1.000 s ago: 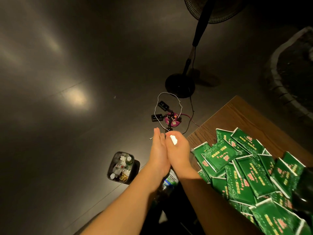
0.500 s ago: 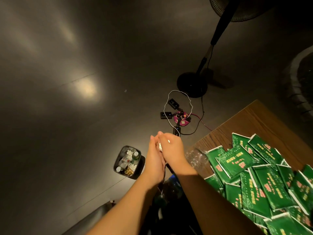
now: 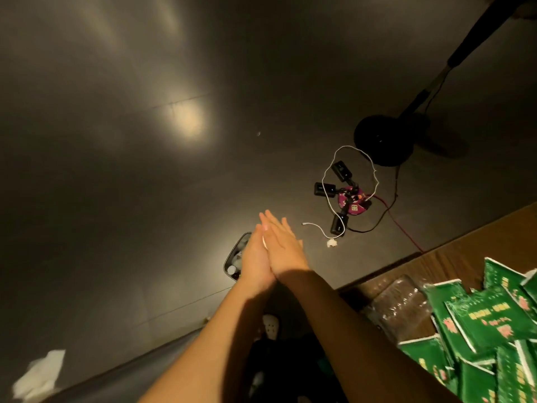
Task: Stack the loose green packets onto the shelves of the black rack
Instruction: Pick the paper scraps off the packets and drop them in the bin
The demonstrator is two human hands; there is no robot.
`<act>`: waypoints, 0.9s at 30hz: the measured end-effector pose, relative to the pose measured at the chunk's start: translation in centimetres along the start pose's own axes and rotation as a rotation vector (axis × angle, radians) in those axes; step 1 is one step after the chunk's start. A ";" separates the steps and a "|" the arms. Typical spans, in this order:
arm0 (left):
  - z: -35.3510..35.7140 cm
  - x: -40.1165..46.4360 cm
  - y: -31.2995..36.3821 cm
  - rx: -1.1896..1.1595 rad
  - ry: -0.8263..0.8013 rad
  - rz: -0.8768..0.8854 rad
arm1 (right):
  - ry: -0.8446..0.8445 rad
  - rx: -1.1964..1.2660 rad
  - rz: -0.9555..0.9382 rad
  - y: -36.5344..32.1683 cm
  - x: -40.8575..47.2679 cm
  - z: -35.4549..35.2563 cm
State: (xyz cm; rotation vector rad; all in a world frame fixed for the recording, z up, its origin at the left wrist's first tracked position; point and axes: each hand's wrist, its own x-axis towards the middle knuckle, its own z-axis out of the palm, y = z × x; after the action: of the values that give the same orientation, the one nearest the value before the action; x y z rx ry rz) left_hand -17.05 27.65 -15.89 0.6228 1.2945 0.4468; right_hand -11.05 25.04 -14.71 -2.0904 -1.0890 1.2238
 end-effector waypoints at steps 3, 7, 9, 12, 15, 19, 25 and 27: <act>-1.9 1.9 -0.8 -0.176 0.057 -0.116 | -0.009 -0.051 0.049 0.6 1.7 2.4; -3.6 4.5 -1.3 -0.264 0.194 -0.251 | 0.031 0.149 0.190 1.6 3.6 3.0; -4.1 4.8 -1.1 -0.295 0.168 -0.297 | -0.088 0.147 0.255 2.2 3.9 3.5; -5.2 6.2 -1.5 -0.379 0.106 -0.374 | -0.064 0.262 0.380 2.9 4.9 4.2; -6.4 7.7 -2.7 -0.219 0.005 -0.354 | -0.071 0.348 0.476 3.9 6.0 5.2; -7.9 9.4 -4.9 0.014 0.008 -0.334 | -0.089 0.490 0.620 5.7 6.9 6.5; -7.6 10.8 -5.0 -0.119 0.016 -0.352 | -0.116 0.581 0.696 6.4 9.0 6.4; -8.2 11.2 -4.7 -0.096 0.055 -0.377 | -0.081 0.547 0.689 6.3 9.4 6.2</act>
State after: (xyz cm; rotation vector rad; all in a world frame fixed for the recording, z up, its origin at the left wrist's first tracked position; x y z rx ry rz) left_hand -22.62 32.55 -28.52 0.2771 1.3979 0.2137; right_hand -11.28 29.28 -26.90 -2.0155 0.0097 1.6834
